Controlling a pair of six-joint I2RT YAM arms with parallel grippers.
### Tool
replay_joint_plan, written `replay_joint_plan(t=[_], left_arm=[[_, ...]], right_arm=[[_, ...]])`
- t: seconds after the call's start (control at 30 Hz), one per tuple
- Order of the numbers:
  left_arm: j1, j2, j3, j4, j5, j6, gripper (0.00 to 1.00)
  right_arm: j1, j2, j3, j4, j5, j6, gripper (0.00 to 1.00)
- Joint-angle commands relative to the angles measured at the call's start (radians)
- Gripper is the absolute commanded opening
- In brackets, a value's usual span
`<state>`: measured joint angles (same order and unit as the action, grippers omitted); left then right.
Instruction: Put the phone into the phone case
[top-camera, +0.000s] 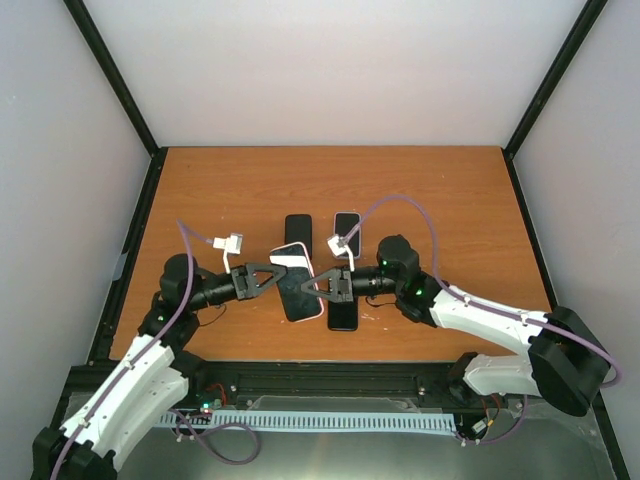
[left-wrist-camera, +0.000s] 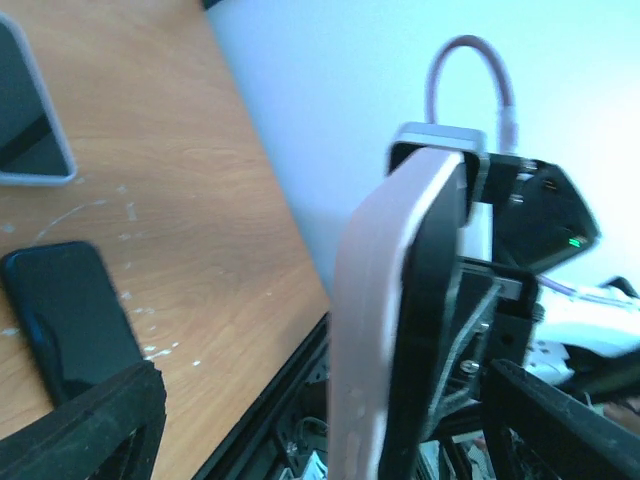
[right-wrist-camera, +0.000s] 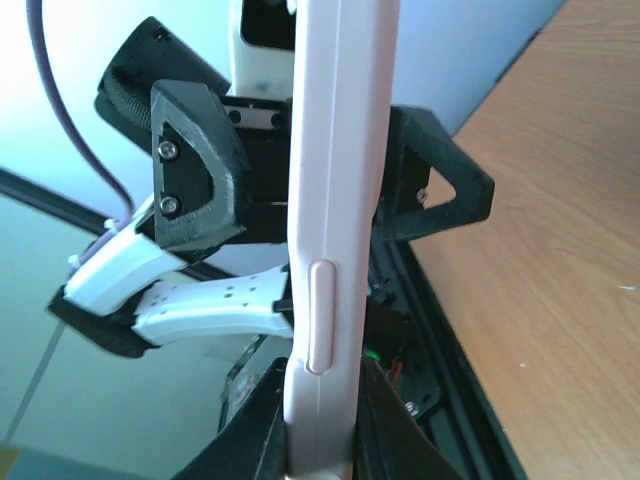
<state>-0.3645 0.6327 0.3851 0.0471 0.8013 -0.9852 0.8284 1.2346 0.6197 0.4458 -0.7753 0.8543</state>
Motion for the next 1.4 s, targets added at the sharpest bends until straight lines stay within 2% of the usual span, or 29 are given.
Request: replay_joint_plan(t=[0.0, 0.1, 0.2, 0.37, 0.53, 0.7, 0.87, 1.07, 1.1, 1.17, 1.23, 1.3, 1.37], left_arm=[[0.006, -0.069, 0.003, 0.215, 0.129, -0.066, 0.84], [0.006, -0.082, -0.025, 0.371, 0.163, -0.149, 0.77], [0.006, -0.073, -0.053, 0.502, 0.174, -0.220, 0.68], [0.006, -0.066, -0.093, 0.655, 0.152, -0.318, 0.54], [0.006, -0.041, -0.087, 0.639, 0.128, -0.326, 0.27], [0.006, -0.049, -0.053, 0.423, 0.081, -0.246, 0.10], [0.006, -0.049, -0.038, 0.334, 0.070, -0.218, 0.04], [0.006, -0.034, 0.002, 0.292, 0.078, -0.181, 0.01], [0.006, -0.030, 0.012, 0.283, 0.083, -0.171, 0.06], [0.006, -0.023, 0.028, 0.273, 0.090, -0.165, 0.25], [0.006, -0.019, 0.036, 0.267, 0.087, -0.163, 0.28], [0.006, -0.014, 0.037, 0.261, 0.076, -0.163, 0.18], [0.006, -0.005, 0.035, 0.265, 0.067, -0.170, 0.02]], right_arm=[[-0.005, -0.030, 0.002, 0.145, -0.135, 0.059, 0.04], [-0.005, -0.022, -0.026, 0.312, -0.185, 0.161, 0.04], [-0.005, -0.017, -0.043, 0.399, -0.214, 0.222, 0.04], [-0.006, -0.054, -0.050, 0.347, -0.208, 0.196, 0.05], [-0.004, -0.075, -0.036, 0.259, -0.207, 0.150, 0.07], [-0.005, -0.077, -0.035, 0.217, -0.192, 0.131, 0.11], [-0.004, -0.089, -0.034, 0.156, -0.156, 0.103, 0.16], [-0.005, -0.078, -0.042, 0.204, -0.147, 0.132, 0.08], [-0.003, -0.078, -0.047, 0.230, -0.150, 0.146, 0.07], [-0.003, -0.077, -0.051, 0.259, -0.156, 0.165, 0.07], [-0.003, -0.078, -0.046, 0.246, -0.162, 0.162, 0.07], [-0.003, -0.081, -0.044, 0.232, -0.166, 0.155, 0.07], [-0.003, -0.086, -0.043, 0.220, -0.167, 0.147, 0.07]])
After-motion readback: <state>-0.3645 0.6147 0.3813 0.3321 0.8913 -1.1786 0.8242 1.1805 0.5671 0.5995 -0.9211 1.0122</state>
